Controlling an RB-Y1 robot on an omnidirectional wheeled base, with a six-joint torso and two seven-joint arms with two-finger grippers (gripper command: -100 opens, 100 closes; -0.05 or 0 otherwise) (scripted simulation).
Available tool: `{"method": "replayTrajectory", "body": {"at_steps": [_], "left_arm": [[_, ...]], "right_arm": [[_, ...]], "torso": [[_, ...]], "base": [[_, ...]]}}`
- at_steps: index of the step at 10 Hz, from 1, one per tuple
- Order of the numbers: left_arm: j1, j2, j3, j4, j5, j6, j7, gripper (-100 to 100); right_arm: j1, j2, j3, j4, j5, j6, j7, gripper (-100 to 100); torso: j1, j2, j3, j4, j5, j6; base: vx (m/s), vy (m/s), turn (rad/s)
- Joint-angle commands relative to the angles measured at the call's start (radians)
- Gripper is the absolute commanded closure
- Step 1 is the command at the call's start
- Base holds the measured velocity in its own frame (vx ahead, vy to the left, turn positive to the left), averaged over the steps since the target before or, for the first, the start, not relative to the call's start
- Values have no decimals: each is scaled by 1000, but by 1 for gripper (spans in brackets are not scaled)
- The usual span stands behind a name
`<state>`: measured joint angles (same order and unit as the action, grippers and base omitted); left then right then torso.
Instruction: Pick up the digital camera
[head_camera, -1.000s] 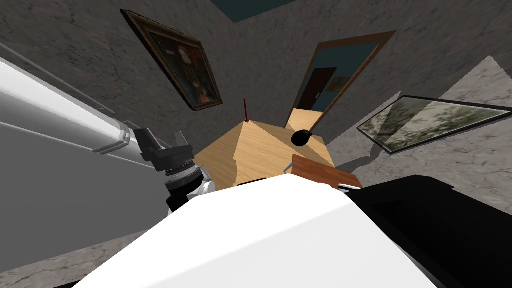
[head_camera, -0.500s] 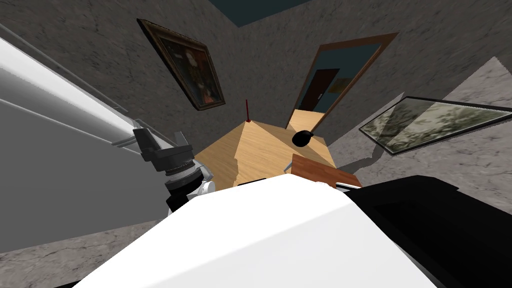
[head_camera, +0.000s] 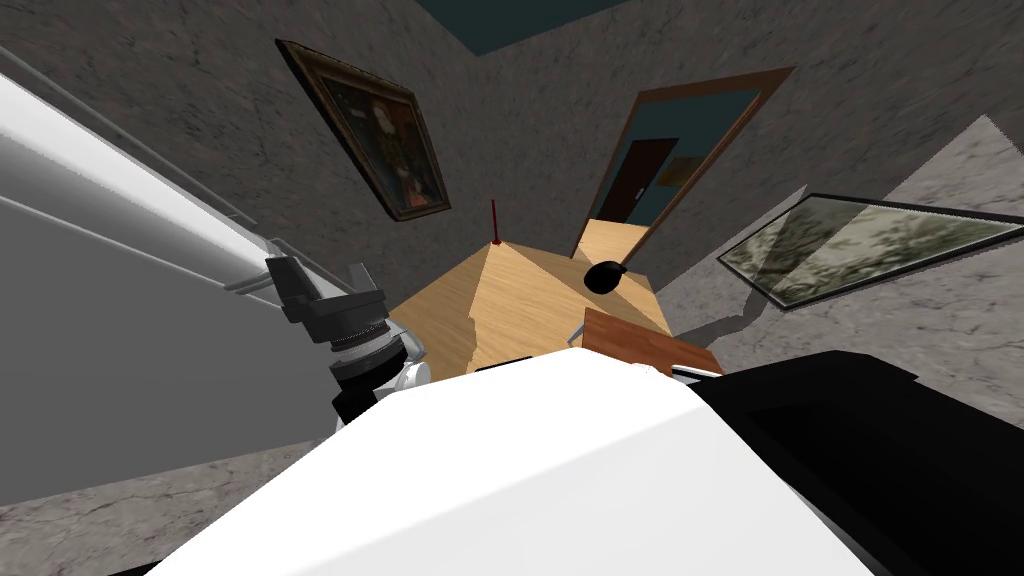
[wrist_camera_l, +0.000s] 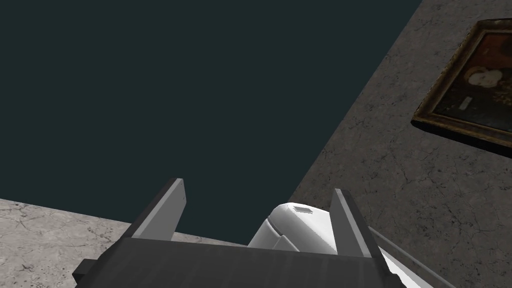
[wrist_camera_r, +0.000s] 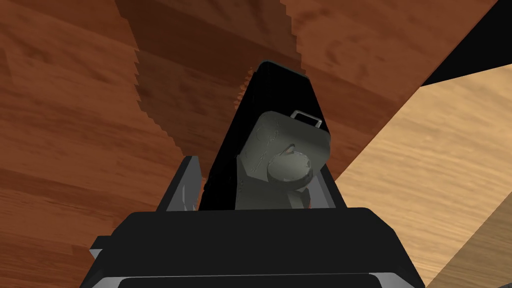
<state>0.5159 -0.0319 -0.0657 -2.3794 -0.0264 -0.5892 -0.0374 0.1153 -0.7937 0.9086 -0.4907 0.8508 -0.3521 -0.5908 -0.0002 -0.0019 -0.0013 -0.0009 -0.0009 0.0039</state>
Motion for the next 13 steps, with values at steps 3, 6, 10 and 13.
{"method": "replayTrajectory", "body": {"at_steps": [3, 6, 10, 13], "left_arm": [[0, 0, 0, 0, 0, 0, 0, 0], [0, 0, 0, 0, 0, 0, 0, 0], [0, 0, 0, 0, 0, 0, 0, 0], [0, 0, 0, 0, 0, 0, 0, 0]], "right_arm": [[42, -10, -29, -1, -53, -20, 100, 100], [63, -13, -46, 2, -80, -31, 178, 100], [103, -20, -80, 7, -136, -55, 296, 100], [124, -24, -96, 10, -163, -66, 363, 100]], "torso": [[-2, -11, -6, -2, 0, 1], [1, -6, -4, -2, 1, 1], [1, -6, -3, -2, 1, -1], [1, -5, -3, -1, 1, -2]], "base": [[163, -15, -192], [86, 16, -96], [87, 8, -115], [87, 4, -91]]}}
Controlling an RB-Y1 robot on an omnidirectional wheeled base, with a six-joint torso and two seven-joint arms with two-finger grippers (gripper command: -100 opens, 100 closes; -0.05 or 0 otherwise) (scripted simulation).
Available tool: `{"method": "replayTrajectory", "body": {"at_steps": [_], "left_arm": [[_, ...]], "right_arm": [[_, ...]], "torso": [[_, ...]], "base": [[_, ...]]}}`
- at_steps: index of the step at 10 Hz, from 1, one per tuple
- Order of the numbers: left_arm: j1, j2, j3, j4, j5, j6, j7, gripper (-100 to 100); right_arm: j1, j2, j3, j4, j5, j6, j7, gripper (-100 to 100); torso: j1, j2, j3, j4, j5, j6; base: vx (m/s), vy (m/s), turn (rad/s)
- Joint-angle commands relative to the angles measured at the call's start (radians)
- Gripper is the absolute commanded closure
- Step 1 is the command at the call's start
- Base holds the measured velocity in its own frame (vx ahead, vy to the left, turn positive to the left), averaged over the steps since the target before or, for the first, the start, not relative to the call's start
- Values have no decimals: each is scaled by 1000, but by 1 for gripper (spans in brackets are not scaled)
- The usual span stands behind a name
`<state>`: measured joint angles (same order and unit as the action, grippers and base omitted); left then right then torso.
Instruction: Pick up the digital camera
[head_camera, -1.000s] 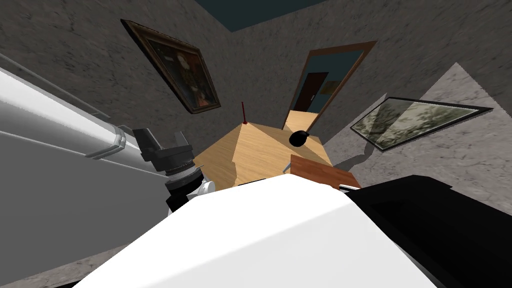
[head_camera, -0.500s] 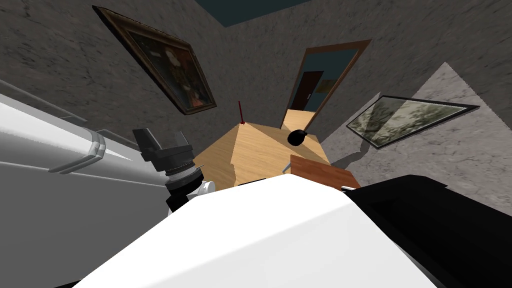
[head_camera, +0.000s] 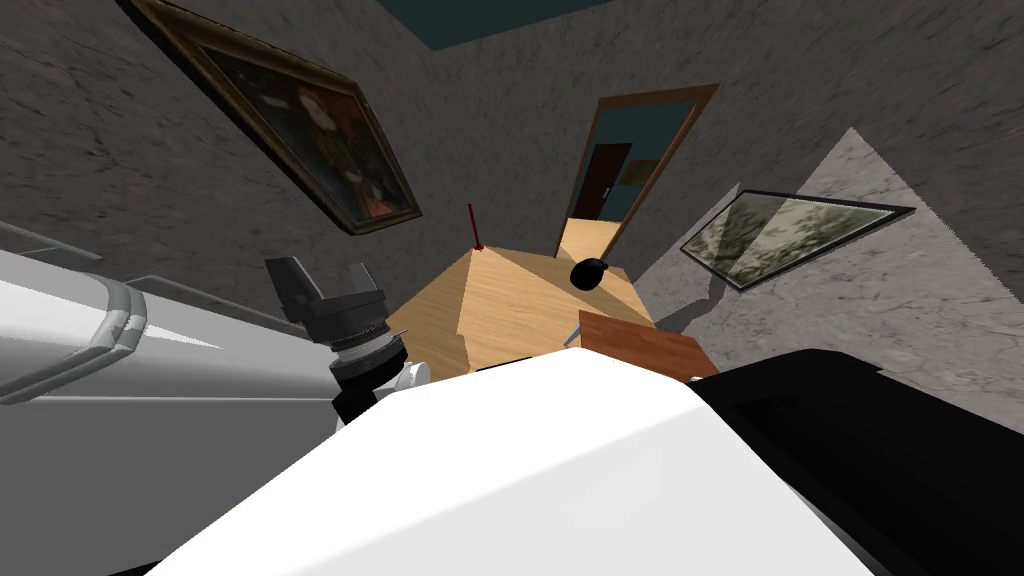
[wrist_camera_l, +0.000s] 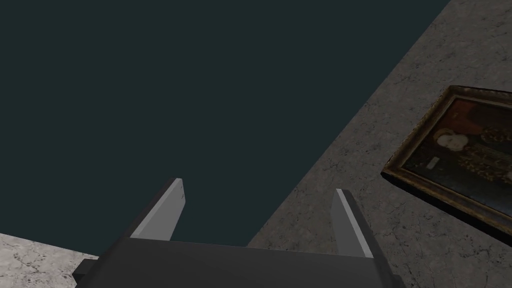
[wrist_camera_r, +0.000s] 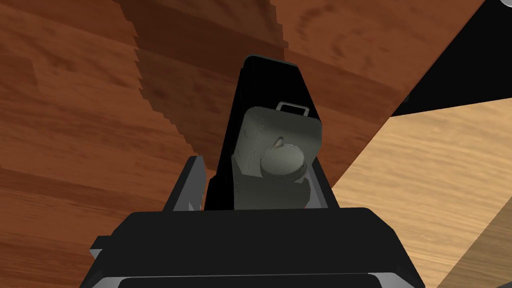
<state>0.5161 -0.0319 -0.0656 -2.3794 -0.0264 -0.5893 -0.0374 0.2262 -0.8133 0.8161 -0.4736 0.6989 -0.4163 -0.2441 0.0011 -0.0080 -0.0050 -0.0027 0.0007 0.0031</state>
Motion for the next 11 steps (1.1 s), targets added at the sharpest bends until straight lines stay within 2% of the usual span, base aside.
{"method": "replayTrajectory", "body": {"at_steps": [1, 2, 5, 7, 8, 9, 10, 11], "left_arm": [[0, 0, 0, 0, 0, 0, 0, 0], [0, 0, 0, 0, 0, 0, 0, 0], [0, 0, 0, 0, 0, 0, 0, 0], [0, 0, 0, 0, 0, 0, 0, 0], [0, 0, 0, 0, 0, 0, 0, 0], [0, 0, 0, 0, 0, 0, 0, 0], [0, 0, 0, 0, 0, 0, 0, 0], [0, 0, 0, 0, 0, 0, 0, 0]], "right_arm": [[13, -4, -4, -7, -11, -2, 50, 100], [13, -4, -4, -7, -11, -2, 57, 100], [54, -11, -37, -2, -67, -25, 152, 100], [54, -11, -37, -2, -67, -25, 198, 100], [74, -15, -54, 1, -94, -37, 234, 100], [74, -15, -54, 1, -94, -37, 263, 100], [74, -15, -54, 1, -94, -37, 268, 100], [94, -18, -71, 4, -122, -49, 307, 100]], "torso": [[0, 0, 0, 0, 0, 0], [0, 0, 0, 0, 0, -1], [0, 0, 0, 0, 0, -1], [2, -1, -1, 0, 1, -2], [1, 1, 1, 1, 1, -3], [2, 1, 0, 0, 1, -1], [2, 1, 0, 0, 1, -2], [1, 2, 1, 1, 1, -2]], "base": [[102, 9, -121], [41, 4, 7], [105, 9, -149], [79, 25, -56], [86, 22, -146], [88, 29, -119], [45, 8, -10], [95, 16, -168]]}}
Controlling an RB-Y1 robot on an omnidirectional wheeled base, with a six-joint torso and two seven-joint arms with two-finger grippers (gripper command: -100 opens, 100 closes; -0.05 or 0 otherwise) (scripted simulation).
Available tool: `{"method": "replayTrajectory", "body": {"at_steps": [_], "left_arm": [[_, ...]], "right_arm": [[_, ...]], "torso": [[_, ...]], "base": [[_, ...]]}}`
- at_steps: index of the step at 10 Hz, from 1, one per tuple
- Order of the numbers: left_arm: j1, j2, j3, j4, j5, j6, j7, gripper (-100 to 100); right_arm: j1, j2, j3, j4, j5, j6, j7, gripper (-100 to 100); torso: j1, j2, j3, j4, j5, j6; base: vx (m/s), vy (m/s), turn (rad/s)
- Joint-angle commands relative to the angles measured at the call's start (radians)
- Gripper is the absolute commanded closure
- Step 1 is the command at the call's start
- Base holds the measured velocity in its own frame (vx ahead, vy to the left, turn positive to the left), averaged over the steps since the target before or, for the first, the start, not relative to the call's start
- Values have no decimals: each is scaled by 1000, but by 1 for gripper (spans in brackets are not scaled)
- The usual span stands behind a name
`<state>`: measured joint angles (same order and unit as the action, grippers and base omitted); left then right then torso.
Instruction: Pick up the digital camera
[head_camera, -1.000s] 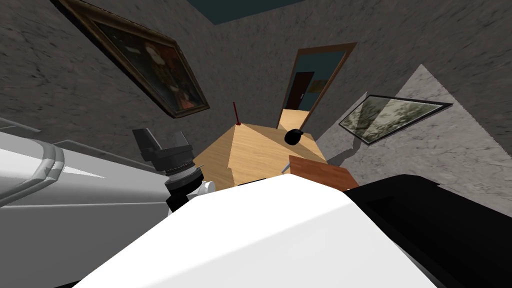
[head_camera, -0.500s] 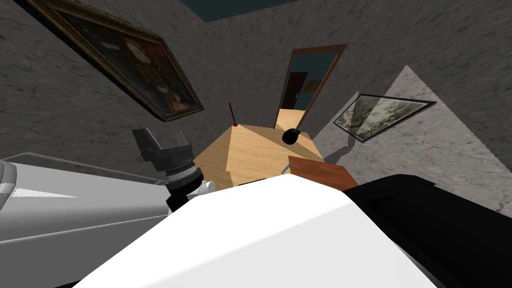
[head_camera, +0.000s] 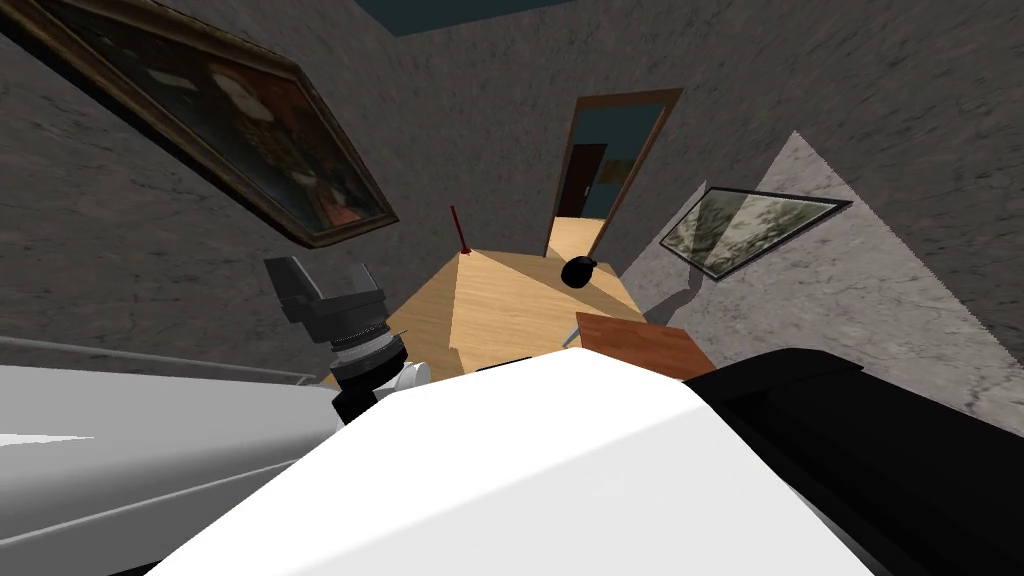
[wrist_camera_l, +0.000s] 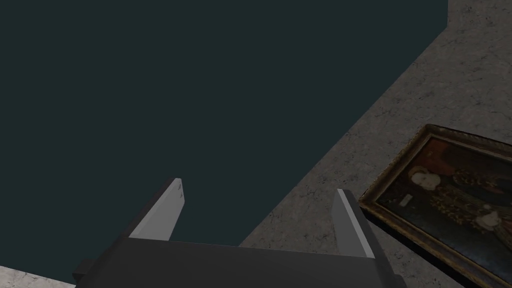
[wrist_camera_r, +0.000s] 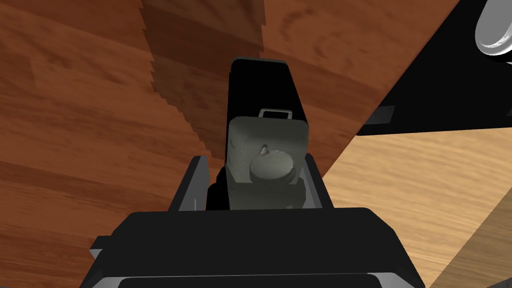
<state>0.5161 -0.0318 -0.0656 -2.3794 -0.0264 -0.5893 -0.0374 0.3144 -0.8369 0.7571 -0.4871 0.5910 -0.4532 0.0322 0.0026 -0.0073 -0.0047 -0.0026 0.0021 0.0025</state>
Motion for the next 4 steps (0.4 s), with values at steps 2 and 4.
{"method": "replayTrajectory", "body": {"at_steps": [2, 4], "left_arm": [[0, 0, 0, 0, 0, 0, 0, 0], [0, 0, 0, 0, 0, 0, 0, 0]], "right_arm": [[6, 5, -12, 17, -14, -12, 62, 100], [7, 3, -9, 12, -13, -9, 51, 0]], "torso": [[0, 0, 0, 0, 0, -1], [-1, 3, 2, 1, 0, -1]], "base": [[70, 9, -60], [7, 0, 5]]}}
